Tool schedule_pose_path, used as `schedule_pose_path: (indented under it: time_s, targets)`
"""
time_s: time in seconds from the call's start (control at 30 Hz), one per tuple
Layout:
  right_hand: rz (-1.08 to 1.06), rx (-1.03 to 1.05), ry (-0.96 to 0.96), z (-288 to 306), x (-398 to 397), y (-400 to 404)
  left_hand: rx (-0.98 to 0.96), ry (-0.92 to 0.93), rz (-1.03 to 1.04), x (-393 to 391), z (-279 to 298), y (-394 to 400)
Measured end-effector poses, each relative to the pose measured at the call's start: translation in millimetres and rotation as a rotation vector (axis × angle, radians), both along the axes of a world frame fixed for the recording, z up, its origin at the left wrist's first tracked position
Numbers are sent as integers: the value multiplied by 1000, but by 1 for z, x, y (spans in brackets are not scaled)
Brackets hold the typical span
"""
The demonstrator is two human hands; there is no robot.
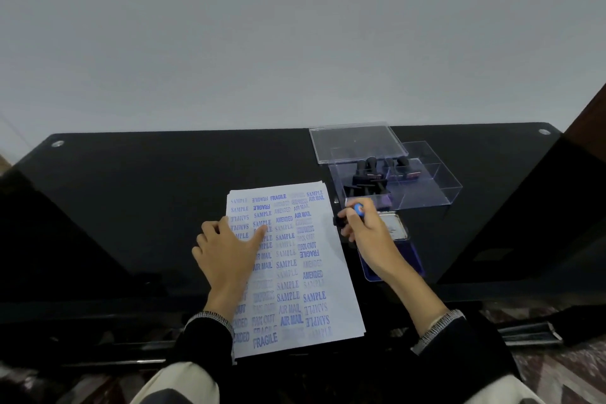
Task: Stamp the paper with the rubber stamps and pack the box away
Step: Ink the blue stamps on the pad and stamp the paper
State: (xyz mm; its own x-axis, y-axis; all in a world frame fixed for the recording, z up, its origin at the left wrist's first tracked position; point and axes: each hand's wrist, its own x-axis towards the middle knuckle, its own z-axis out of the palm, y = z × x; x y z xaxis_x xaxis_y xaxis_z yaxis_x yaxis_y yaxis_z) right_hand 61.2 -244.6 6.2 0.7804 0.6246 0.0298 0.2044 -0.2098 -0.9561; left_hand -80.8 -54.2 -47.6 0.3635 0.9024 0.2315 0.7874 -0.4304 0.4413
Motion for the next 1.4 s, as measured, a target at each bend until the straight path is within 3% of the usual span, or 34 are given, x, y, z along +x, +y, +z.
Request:
schedule_pose_path:
  time_s: [0.13,0.43,1.4]
  targets:
    - [38,26,-111,2,13,38,4,-9,-2,0,-2,0]
    - [54,-230,-534,6,60,73,9,25,14,1,-6,2]
    - [71,-378,-609,-6,60,79,10,31,17,1,-5,2]
